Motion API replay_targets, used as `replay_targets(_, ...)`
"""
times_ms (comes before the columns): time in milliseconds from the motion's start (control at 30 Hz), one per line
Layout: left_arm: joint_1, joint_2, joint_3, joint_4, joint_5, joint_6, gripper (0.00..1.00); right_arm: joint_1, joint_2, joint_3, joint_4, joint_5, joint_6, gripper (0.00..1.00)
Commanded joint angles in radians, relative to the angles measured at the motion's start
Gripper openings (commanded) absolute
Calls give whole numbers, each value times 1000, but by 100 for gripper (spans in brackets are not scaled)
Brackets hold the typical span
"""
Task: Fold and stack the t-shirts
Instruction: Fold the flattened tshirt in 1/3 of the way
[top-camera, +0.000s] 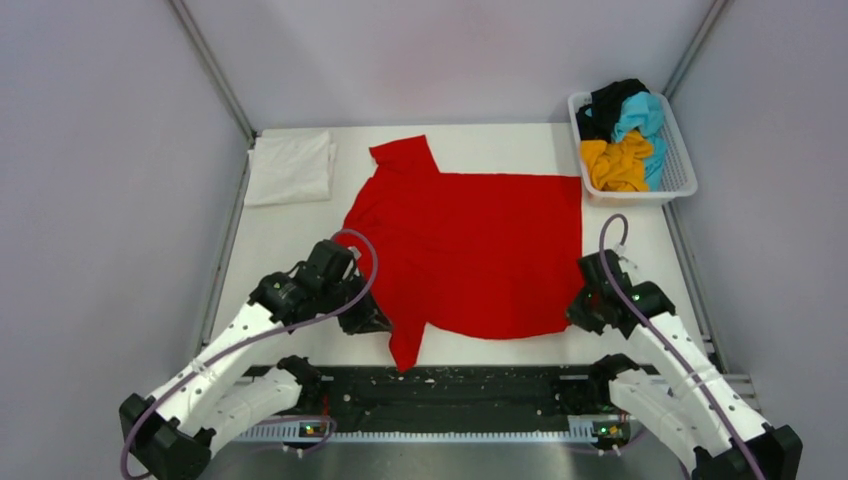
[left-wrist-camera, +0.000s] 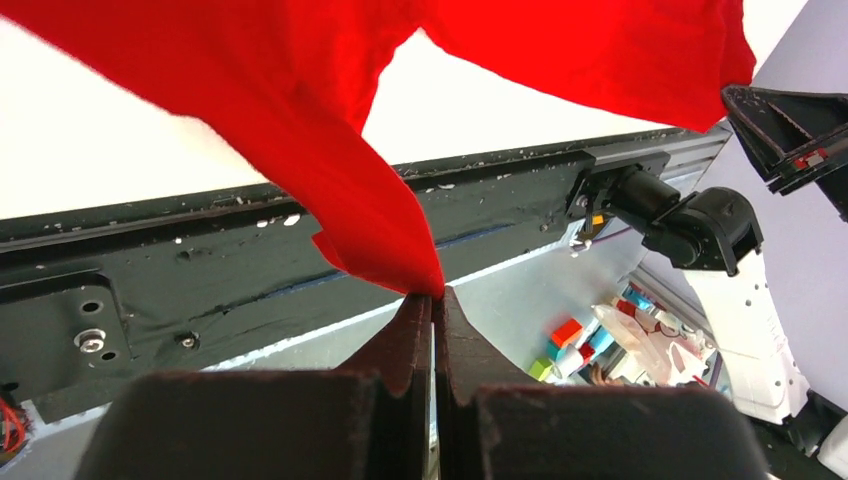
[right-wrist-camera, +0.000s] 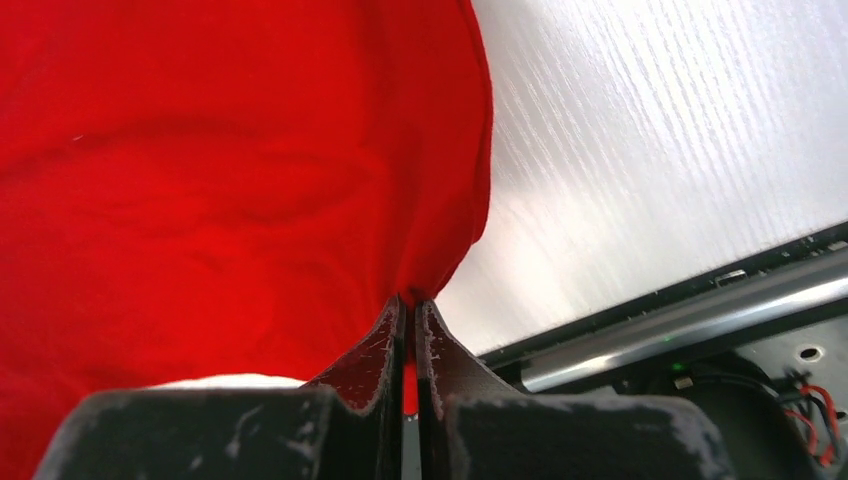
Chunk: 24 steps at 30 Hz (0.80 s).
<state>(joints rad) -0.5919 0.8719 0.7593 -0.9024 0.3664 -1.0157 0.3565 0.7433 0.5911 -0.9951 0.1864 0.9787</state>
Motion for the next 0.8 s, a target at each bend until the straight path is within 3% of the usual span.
replay_targets(0, -3, -97, 47, -131, -56, 4, 0, 8, 2, 90, -152, -7, -58, 0)
replay_targets(267, -3, -382, 29, -456, -55, -177, 0, 9, -21, 177, -278, -49, -96, 0)
replay_targets(400, -3, -450, 61, -512, -45, -209, 0, 11, -28, 213, -319, -51, -103, 0)
replay_targets(500, -2, -431, 40, -447, -41, -182, 0, 11, -27, 208, -313, -42, -107, 0)
replay_targets(600, -2, -368, 17, -285, -39, -124, 0, 10, -17, 179, -255, -62, -110, 0)
replay_targets(767, -3, -191, 25, -52, -139, -30, 0, 9, 2, 167, -167, -32, -109, 1)
